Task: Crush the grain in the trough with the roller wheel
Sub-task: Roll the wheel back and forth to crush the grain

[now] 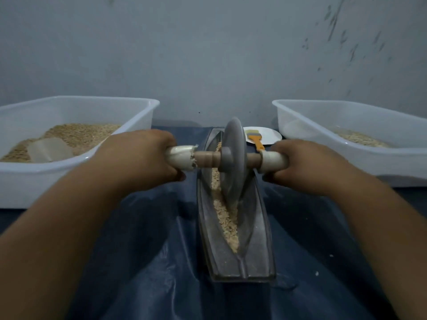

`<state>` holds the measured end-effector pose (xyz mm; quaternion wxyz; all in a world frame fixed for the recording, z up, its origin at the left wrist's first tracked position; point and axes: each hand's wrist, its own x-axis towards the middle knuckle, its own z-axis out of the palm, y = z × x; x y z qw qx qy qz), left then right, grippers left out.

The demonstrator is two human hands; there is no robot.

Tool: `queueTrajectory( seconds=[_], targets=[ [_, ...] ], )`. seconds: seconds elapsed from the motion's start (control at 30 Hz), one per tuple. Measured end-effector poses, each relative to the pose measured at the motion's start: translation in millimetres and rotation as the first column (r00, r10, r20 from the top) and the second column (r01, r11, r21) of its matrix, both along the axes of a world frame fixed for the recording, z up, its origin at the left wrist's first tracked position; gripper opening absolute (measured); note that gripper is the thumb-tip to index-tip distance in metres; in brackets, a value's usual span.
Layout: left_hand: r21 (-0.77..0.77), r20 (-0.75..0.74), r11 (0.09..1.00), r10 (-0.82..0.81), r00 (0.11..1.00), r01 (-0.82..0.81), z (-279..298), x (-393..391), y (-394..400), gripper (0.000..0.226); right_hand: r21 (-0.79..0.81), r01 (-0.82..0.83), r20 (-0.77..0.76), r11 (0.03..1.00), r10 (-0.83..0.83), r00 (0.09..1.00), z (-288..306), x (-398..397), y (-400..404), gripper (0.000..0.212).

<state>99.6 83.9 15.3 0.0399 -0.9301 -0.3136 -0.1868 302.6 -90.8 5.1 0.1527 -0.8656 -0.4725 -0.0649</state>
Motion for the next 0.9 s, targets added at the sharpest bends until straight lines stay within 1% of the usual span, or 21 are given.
queueTrajectory(
  seconds=[0.03, 0.1, 0.13, 0.2, 0.27, 0.33, 0.37, 0.4, 0.43, 0.5, 0.53, 0.57, 0.6, 0.63, 0.67, 0.73, 0.8, 0.87, 0.9],
  targets=[
    [0.030, 0.028, 0.999, 0.012, 1.000, -0.012, -3, 3, 0, 0.033, 0.017, 0.014, 0.042, 1.000, -0.014, 0.999, -4, 1, 5, 0.025],
    [0.035, 0.047, 0.999, 0.011, 0.999, -0.012, -5, 5, 1, 0.032, -0.018, 0.001, 0.024, 1.000, -0.001, 1.000, -3, 3, 5, 0.023],
    [-0.002, 0.028, 1.000, -0.006, 1.000, 0.006, -4, 2, 3, 0.032, -0.061, -0.021, -0.017, 0.998, 0.020, 1.000, 2, 3, 0, 0.024],
    [-0.135, -0.064, 0.990, -0.056, 0.996, 0.047, 4, -9, 7, 0.035, -0.148, -0.085, -0.115, 0.985, 0.068, 0.991, 12, 1, -12, 0.028],
    [-0.260, -0.150, 0.962, -0.121, 0.981, 0.079, 15, -24, 8, 0.042, -0.228, -0.162, -0.226, 0.960, 0.109, 0.968, 25, -5, -26, 0.037],
    [-0.301, -0.189, 0.948, -0.167, 0.968, 0.105, 22, -34, 8, 0.053, -0.283, -0.241, -0.347, 0.928, 0.135, 0.928, 35, -10, -37, 0.046],
    [-0.292, -0.188, 0.950, -0.171, 0.967, 0.111, 21, -34, 9, 0.054, -0.292, -0.261, -0.378, 0.920, 0.140, 0.915, 36, -10, -38, 0.046],
    [-0.258, -0.170, 0.960, -0.159, 0.973, 0.112, 19, -29, 10, 0.051, -0.285, -0.257, -0.372, 0.923, 0.141, 0.917, 35, -10, -36, 0.042],
    [-0.195, -0.129, 0.975, -0.130, 0.983, 0.103, 14, -22, 11, 0.044, -0.260, -0.226, -0.323, 0.939, 0.136, 0.937, 30, -7, -31, 0.037],
    [-0.006, -0.001, 0.998, -0.055, 0.998, 0.055, -1, -4, 12, 0.031, -0.159, -0.116, -0.142, 0.980, 0.094, 0.985, 14, -2, -15, 0.031],
    [0.077, 0.055, 0.997, -0.033, 0.998, 0.028, -9, 3, 13, 0.029, -0.103, -0.068, -0.046, 0.992, 0.064, 0.997, 6, -3, -7, 0.029],
    [0.123, 0.098, 0.992, -0.022, 0.995, 0.010, -15, 9, 13, 0.027, -0.055, -0.040, 0.037, 0.998, 0.042, 0.998, 1, -4, -1, 0.028],
    [0.125, 0.122, 0.992, -0.016, 0.992, 0.001, -18, 13, 14, 0.026, -0.024, -0.033, 0.089, 0.999, 0.035, 0.995, -2, -4, 4, 0.026],
    [0.099, 0.127, 0.995, -0.014, 0.992, 0.001, -19, 14, 14, 0.025, -0.015, -0.038, 0.106, 0.999, 0.040, 0.994, -3, -5, 5, 0.025],
    [0.062, 0.111, 0.998, -0.016, 0.994, 0.009, -18, 13, 15, 0.026, -0.031, -0.047, 0.092, 0.998, 0.049, 0.995, 0, -4, 4, 0.026],
    [-0.022, 0.038, 0.999, -0.043, 0.998, 0.044, -11, 5, 14, 0.028, -0.094, -0.081, -0.012, 0.992, 0.080, 0.997, 10, -5, -6, 0.027],
    [-0.134, -0.058, 0.988, -0.089, 0.994, 0.081, 0, -8, 9, 0.028, -0.186, -0.162, -0.176, 0.969, 0.130, 0.976, 22, -10, -21, 0.029],
    [-0.215, -0.135, 0.971, -0.131, 0.982, 0.100, 10, -19, 3, 0.030, -0.224, -0.281, -0.388, 0.933, 0.179, 0.904, 32, -16, -35, 0.032],
    [-0.224, -0.145, 0.968, -0.146, 0.979, 0.111, 12, -22, 2, 0.030, -0.223, -0.316, -0.455, 0.922, 0.189, 0.871, 34, -16, -39, 0.035]
  ],
)
